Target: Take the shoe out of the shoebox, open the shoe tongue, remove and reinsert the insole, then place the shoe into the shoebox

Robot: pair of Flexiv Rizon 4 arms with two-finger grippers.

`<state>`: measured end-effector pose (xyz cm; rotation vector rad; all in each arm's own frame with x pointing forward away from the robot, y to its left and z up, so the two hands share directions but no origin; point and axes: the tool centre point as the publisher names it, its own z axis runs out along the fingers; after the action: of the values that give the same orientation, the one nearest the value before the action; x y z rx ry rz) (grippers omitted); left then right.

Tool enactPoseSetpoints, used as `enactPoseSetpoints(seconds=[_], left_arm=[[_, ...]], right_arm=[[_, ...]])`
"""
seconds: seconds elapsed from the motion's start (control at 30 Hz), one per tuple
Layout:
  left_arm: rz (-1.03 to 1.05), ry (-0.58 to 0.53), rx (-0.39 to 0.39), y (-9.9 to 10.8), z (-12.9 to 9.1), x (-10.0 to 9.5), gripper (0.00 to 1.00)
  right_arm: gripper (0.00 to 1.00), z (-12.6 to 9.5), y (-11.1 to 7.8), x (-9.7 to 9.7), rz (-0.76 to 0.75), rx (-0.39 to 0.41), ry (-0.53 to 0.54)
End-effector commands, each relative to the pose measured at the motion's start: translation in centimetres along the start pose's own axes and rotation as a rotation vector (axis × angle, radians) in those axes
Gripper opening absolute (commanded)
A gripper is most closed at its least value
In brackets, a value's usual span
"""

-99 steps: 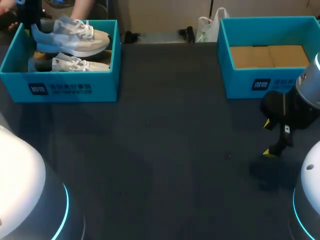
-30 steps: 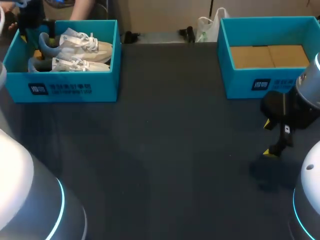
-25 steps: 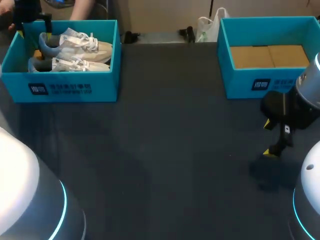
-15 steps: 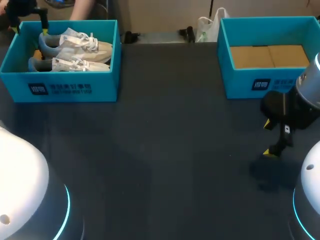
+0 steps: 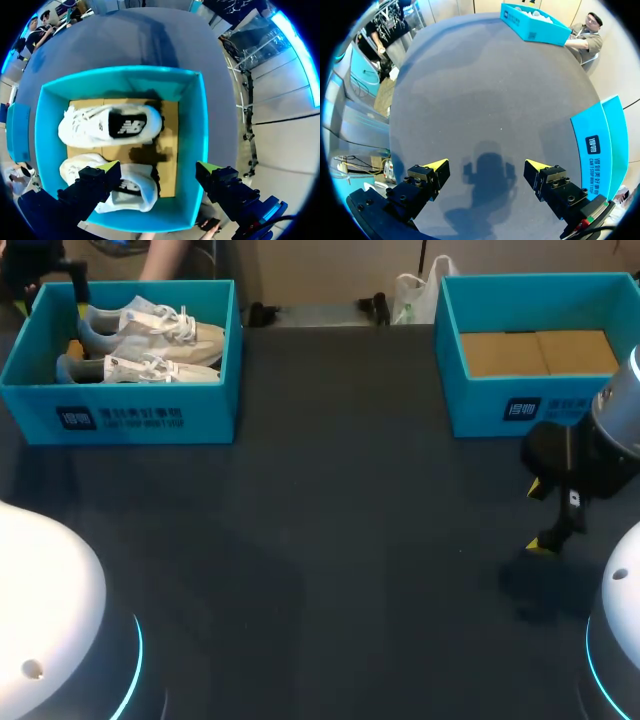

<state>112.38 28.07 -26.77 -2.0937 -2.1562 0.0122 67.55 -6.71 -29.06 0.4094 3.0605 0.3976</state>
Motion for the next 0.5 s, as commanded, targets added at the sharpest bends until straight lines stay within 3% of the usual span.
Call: enactPoseSetpoints(seconds=[0.03, 0.27, 0.5], left_arm=[[-0.007, -0.005, -0.101, -3.4, 0.3, 0.0, 1.00], [-0.019, -0.017, -0.120, -5.9, 1.1, 0.1, 1.00], [-0.032, 0.018, -0.138, -7.1, 2.6, 0.2, 1.00]], right_arm=[[1.00, 0.1, 0.1, 0.1, 0.001, 0.003, -0.002], [1.00, 0.1, 0.1, 0.1, 0.001, 0.003, -0.002], [1.00, 0.1, 0.1, 0.1, 0.001, 0.003, -0.002]])
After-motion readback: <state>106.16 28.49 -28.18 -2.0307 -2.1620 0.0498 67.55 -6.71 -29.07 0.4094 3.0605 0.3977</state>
